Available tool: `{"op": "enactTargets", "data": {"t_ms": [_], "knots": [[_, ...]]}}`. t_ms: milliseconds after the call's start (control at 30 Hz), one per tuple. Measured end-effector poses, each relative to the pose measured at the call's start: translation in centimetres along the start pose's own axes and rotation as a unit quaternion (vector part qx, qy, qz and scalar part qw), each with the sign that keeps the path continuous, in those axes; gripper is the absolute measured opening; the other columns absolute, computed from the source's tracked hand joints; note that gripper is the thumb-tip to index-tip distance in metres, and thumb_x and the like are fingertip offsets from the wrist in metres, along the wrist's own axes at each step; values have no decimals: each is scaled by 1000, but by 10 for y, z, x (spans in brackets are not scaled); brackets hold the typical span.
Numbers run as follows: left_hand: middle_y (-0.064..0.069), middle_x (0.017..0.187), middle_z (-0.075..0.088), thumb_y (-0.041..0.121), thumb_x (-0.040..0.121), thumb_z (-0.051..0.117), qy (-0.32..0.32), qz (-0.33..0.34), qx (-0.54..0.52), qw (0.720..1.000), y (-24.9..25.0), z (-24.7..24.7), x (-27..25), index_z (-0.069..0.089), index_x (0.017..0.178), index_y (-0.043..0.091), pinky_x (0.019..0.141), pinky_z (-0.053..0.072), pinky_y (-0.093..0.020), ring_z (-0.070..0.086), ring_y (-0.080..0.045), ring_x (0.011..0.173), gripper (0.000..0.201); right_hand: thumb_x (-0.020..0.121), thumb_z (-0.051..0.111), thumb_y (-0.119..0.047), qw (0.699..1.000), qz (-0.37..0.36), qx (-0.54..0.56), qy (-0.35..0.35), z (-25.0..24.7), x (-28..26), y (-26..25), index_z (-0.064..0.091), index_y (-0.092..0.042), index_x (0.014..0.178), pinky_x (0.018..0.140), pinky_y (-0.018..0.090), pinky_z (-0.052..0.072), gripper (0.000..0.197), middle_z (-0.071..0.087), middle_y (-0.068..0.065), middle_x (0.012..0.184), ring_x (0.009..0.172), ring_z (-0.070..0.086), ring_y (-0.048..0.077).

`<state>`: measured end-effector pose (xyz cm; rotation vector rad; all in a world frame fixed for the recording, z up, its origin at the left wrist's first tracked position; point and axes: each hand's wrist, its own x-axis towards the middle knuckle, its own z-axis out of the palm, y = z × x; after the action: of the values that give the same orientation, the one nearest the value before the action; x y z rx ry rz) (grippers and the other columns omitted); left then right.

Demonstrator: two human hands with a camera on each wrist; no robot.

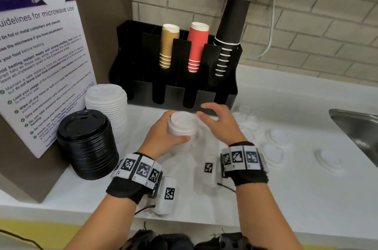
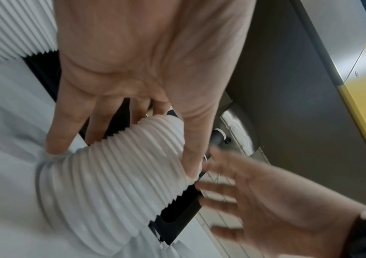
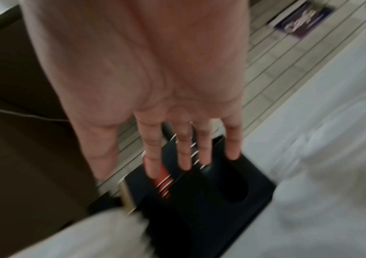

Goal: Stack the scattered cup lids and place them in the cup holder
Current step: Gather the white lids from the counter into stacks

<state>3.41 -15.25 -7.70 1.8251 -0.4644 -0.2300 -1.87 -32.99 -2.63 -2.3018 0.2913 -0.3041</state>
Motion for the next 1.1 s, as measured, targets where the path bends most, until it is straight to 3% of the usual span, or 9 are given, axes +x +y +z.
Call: {"op": "enactTargets", "data": {"t_ms": [133,300,467,667,767,900,967,1033,1100], "knots": [[27,108,52,18,71,86,-7,-6,1,1000,-3,3,2,44,120,39,82,40,-19,49,1,98,67,86,64,-41,965,193,-180,-5,-42,2,33,45,-31,137,110,47,31,55,36,12,143,131,34,37],[28,106,52,19,70,86,-11,-7,-2,1000,-3,10,1,43,116,40,76,39,-12,48,10,96,67,73,77,-29,939,261,-213,-66,-63,9,61,46,-35,136,105,42,39,70,46,10,136,127,42,32],[26,108,53,19,69,86,-24,-8,-7,1000,2,21,4,45,119,38,84,42,-21,50,6,97,68,72,79,-17,944,232,-216,-93,-64,16,73,55,-28,126,85,24,38,60,52,6,131,118,51,22],[27,108,53,18,69,86,-32,-8,-16,999,6,34,8,45,108,46,79,41,-14,49,9,98,63,78,72,-24,950,217,-211,-75,-68,15,68,51,-27,127,90,30,43,54,55,7,127,115,53,27],[27,108,53,18,69,86,-37,-12,-18,999,8,37,10,46,111,44,79,41,-13,48,10,98,64,81,70,-29,975,173,-127,-58,-76,12,58,51,-27,128,80,26,40,51,53,3,118,108,54,23],[24,110,54,15,69,86,-45,-25,-21,998,13,39,11,47,118,37,87,44,-23,51,2,100,66,79,74,-29,994,78,47,-53,-70,7,31,60,-34,111,63,16,41,35,58,-8,98,88,58,6],[22,110,55,15,68,87,-43,-31,-29,998,15,40,11,48,119,36,84,46,-22,52,2,100,68,79,75,-26,995,21,79,-63,-58,5,19,63,-32,109,63,7,42,33,61,-10,95,82,58,-3],[20,109,56,17,66,88,-37,-35,-32,998,15,41,11,47,121,36,79,47,-20,54,3,99,71,78,76,-24,994,-26,72,-73,-46,4,11,66,-30,106,71,3,41,31,62,-12,97,86,56,-6],[19,110,56,18,65,89,-32,-38,-32,998,15,41,10,45,122,37,76,47,-19,54,2,99,74,76,77,-24,994,-54,41,-83,-35,4,7,67,-30,105,89,17,44,31,62,-8,107,103,54,6]]}}
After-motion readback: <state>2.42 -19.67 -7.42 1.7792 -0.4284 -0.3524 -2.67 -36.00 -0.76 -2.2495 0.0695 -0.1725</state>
